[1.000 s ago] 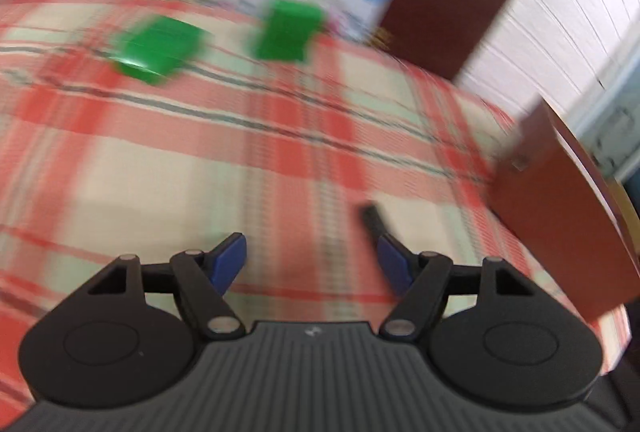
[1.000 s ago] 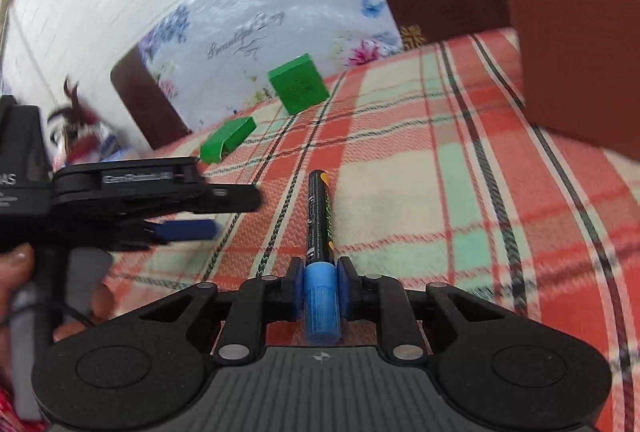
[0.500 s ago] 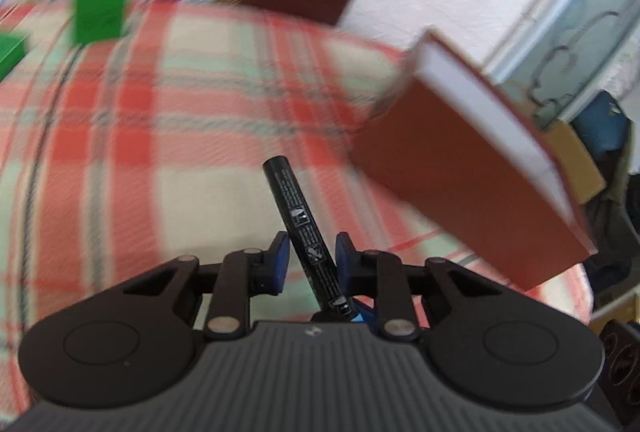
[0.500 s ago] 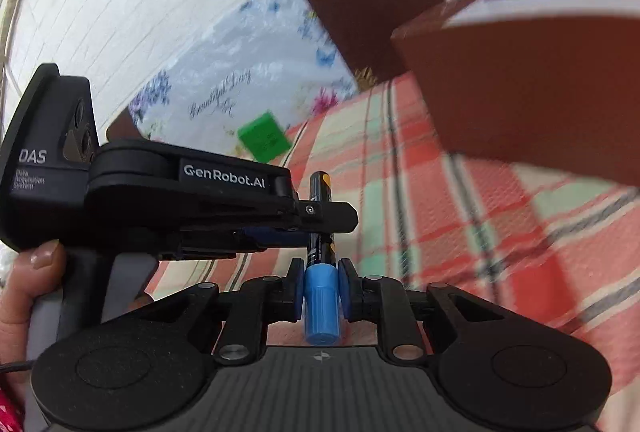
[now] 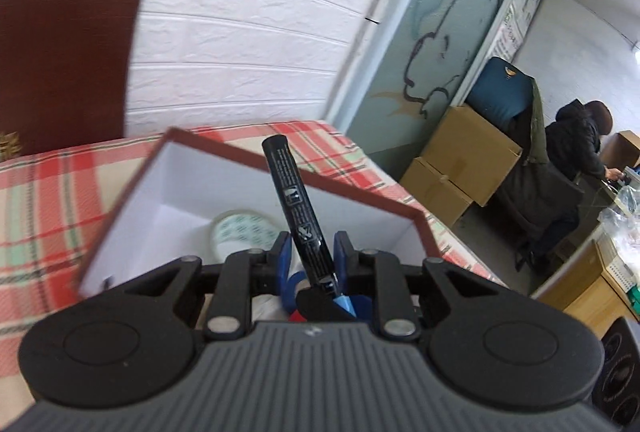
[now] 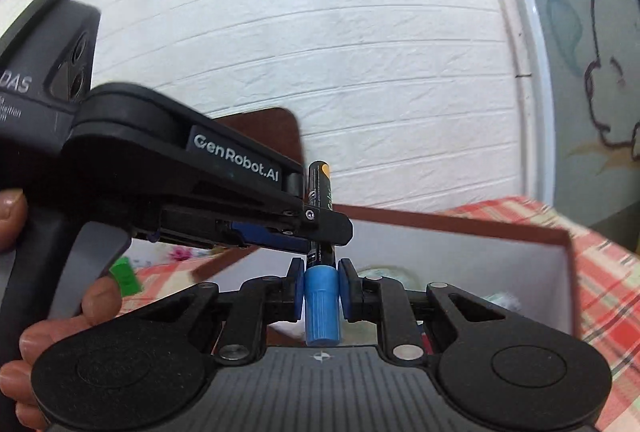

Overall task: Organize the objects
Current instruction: 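Carry the marker into the brown box and release, then move the right gripper back to the flat green box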

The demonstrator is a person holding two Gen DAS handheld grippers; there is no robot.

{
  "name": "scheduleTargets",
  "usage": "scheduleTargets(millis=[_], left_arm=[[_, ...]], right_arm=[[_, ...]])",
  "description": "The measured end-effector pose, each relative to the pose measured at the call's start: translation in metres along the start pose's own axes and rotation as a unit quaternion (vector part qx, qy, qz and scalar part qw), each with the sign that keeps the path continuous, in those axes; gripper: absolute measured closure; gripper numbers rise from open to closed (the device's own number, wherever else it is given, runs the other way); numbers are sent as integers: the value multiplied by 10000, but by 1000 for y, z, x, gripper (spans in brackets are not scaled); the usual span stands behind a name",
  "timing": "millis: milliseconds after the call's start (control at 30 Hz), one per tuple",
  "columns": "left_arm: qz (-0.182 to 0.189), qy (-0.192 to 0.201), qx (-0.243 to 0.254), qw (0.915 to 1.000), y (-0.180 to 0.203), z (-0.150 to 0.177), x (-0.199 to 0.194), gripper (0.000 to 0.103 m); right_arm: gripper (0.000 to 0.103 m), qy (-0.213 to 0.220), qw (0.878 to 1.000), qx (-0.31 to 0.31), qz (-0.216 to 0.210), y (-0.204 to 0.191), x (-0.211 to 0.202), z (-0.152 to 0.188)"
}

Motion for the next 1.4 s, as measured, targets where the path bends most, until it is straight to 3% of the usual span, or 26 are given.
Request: scheduleTargets(millis=[167, 267, 367, 500, 733, 967, 1067, 1167, 1333, 1400], left_arm=[[-24, -137, 38, 9999, 6, 4, 28, 78], [-311, -114, 196, 9993, 3, 8, 35, 72], [-506, -94, 326, 9981, -5, 11, 33, 68], [-654, 47, 341, 9973, -18, 13, 16, 62], [-849, 545, 224, 9946, -47, 18, -44, 55], [-1400, 767, -325, 9866, -122, 50, -111, 54], [-1784, 749, -694, 9786, -167, 70, -135, 54], [-2222, 680, -1239, 9647, -218, 88, -159, 54], [-2900, 954, -1557, 9394, -286, 105, -206, 54], [-3389, 1122, -1486, 9222, -310, 104, -225, 53]], right_arm=[[86, -143, 9995, -128, 247, 30, 16, 12], [85, -319, 9981, -123, 507, 42, 29, 22], [73, -610, 9957, 95, 696, 56, 39, 33], [64, -427, 9957, 233, 794, 56, 31, 30], [62, 55, 9970, 182, 755, 16, 0, 23], [55, 232, 9987, -450, 29, -74, -19, 27], [55, 191, 9954, -861, -378, -118, -17, 31], [55, -69, 9900, -1084, -903, -159, -5, 40], [55, -674, 9762, -1287, -1611, -216, 24, 57], [55, -924, 9702, -1317, -1814, -236, 38, 61]])
Point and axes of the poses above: each gripper's, at about its wrist camera, not at the fingertips, and x roughly the way its jaws point, y to its right, z to its underside, the point moved 7 cm from there along x, roughly the way its jaws point, and after that the axes turned 11 degrees about -x, right-handed, at the moved point
